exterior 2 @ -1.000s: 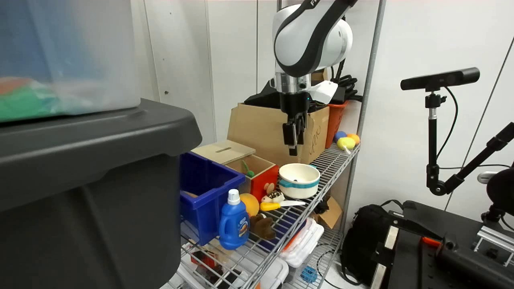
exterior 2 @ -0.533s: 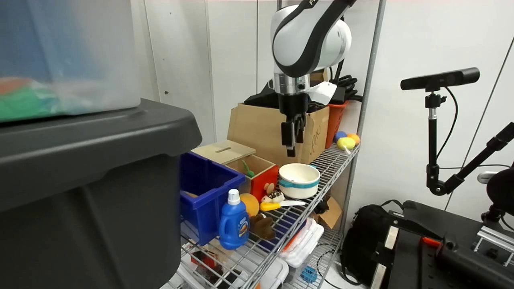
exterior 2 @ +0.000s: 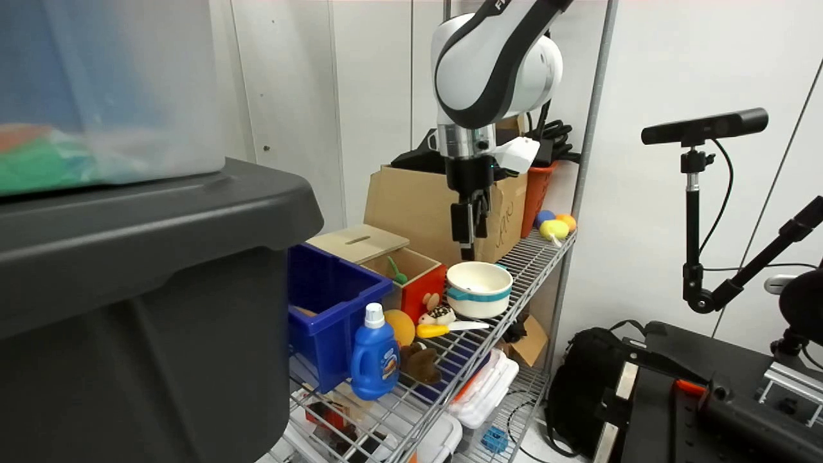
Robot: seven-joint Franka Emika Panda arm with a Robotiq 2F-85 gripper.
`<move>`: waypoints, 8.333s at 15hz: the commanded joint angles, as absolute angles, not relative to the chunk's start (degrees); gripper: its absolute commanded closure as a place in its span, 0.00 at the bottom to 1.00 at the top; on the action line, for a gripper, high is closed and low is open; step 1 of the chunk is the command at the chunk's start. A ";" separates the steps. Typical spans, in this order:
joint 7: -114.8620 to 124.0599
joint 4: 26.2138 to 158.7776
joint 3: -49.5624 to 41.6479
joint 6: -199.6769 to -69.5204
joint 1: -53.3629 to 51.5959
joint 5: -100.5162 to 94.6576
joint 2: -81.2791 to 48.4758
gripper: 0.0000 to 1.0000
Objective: Put the brown bear with the orange ribbon in the dish
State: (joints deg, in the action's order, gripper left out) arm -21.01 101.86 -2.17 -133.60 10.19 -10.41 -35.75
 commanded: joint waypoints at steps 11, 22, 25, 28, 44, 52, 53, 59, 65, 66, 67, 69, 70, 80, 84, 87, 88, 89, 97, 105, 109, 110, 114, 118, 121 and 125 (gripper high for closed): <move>-16.94 106.44 -0.94 -123.82 6.09 -9.40 -27.21 0.00; -16.31 101.26 -0.09 -118.05 3.77 -9.34 -29.72 0.00; -16.21 99.08 0.15 -116.17 2.73 -9.58 -30.52 0.00; -16.26 97.84 0.21 -115.09 2.14 -9.64 -30.97 0.00; -13.24 100.31 -0.15 -114.29 2.30 -9.04 -30.21 0.00; -11.78 100.58 0.08 -112.41 1.99 -8.84 -29.94 0.00; -11.38 100.16 -0.03 -111.77 1.90 -8.90 -30.15 0.00; -4.17 99.36 -1.27 -108.64 1.43 -9.02 -30.59 0.00; 2.41 97.72 -2.04 -104.47 0.91 -9.32 -31.61 0.00; 2.61 96.61 -1.85 -103.56 0.58 -9.59 -32.07 0.00; 2.62 95.51 -1.62 -102.91 0.19 -9.84 -32.50 0.00; 2.57 92.51 -1.12 -101.28 -1.01 -10.21 -33.80 0.00; 2.43 90.91 -0.91 -100.44 -1.63 -10.34 -34.54 0.00; 2.65 89.45 -1.17 -99.63 -3.34 -9.57 -35.23 0.00; 3.20 93.36 -1.36 -101.10 -2.40 -8.87 -33.33 0.00; 3.94 98.02 -1.57 -102.54 -1.36 -8.17 -31.00 0.00; 4.22 100.00 -1.67 -103.17 -0.89 -7.87 -29.93 0.00; 4.44 102.19 -1.76 -104.07 -0.35 -7.47 -28.71 0.00; 4.06 115.82 -3.46 -110.91 3.18 -5.80 -20.89 0.00; 3.03 126.23 -4.73 -118.12 5.09 -5.60 -14.24 0.00; 3.05 128.36 -5.22 -118.16 4.91 -6.40 -12.04 0.00; 3.00 127.55 -5.00 -117.54 4.56 -6.68 -12.22 0.00; 2.38 123.73 -3.90 -116.02 3.51 -7.56 -13.45 0.00; 2.13 122.98 -3.48 -116.23 2.79 -7.63 -13.04 0.00; 2.54 125.01 -3.75 -116.70 2.71 -7.70 -11.24 0.00; 2.90 127.59 -4.13 -116.79 2.84 -8.04 -8.99 0.00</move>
State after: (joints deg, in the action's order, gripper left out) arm 3.13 124.68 -3.91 -116.97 2.72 -7.34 -12.54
